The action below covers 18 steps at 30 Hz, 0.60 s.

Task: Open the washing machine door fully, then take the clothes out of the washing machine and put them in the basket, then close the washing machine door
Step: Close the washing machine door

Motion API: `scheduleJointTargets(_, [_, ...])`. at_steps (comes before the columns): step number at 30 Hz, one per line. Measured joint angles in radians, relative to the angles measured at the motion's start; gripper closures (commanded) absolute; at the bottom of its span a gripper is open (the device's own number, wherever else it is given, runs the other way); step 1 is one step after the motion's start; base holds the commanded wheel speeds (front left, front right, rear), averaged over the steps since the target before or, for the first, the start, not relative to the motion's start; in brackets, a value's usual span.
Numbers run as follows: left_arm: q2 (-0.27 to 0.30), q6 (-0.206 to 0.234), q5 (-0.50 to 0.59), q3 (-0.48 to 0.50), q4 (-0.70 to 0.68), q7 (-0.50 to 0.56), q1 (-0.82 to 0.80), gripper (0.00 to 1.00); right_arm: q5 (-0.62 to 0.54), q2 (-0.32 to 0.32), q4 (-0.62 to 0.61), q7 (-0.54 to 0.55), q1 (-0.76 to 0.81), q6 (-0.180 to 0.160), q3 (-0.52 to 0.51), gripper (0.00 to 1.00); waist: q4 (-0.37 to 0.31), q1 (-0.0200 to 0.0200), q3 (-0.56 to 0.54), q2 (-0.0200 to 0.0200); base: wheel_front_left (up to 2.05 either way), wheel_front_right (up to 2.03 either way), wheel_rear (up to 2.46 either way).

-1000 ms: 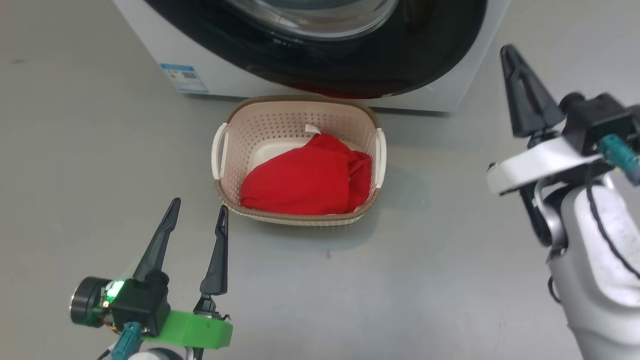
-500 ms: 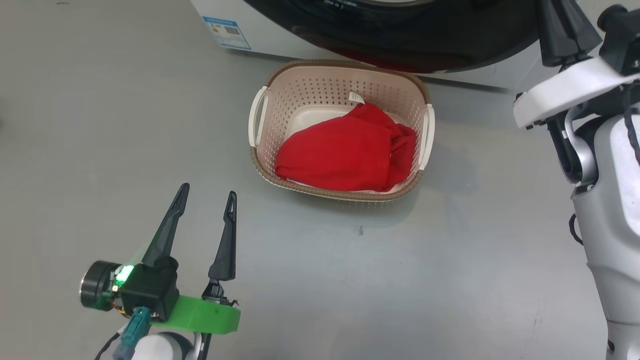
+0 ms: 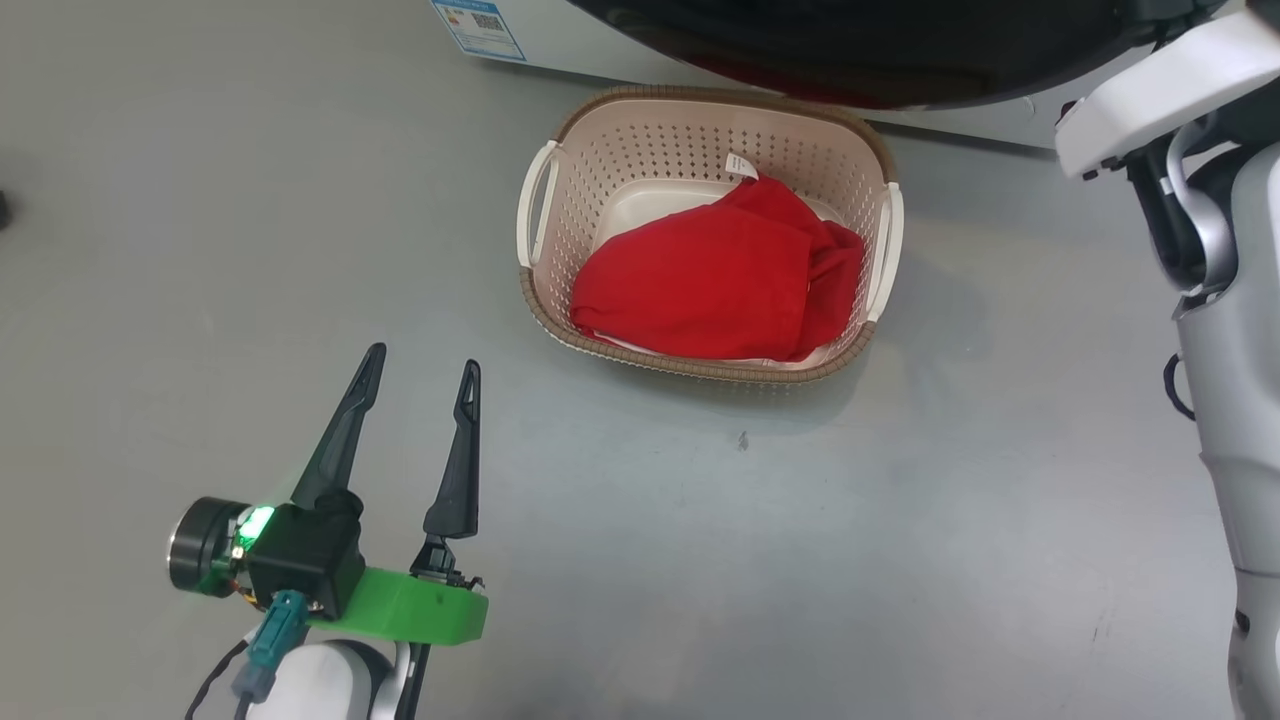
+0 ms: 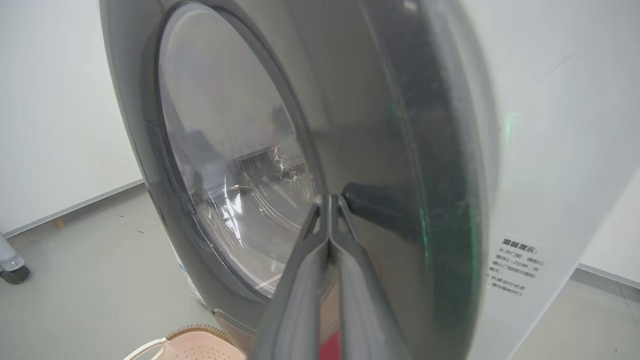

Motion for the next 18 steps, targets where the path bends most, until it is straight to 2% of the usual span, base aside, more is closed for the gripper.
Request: scheduleJointTargets(18, [-0.007,0.000,-0.009,-0.045,0.039,-0.016,-0.052,0.00,-0.002,-0.086,0.135,0.012,-0.161,0.007,-0.054,1.00,0.044,0.0000,0.033,0.0000,0.00,0.00,0.00])
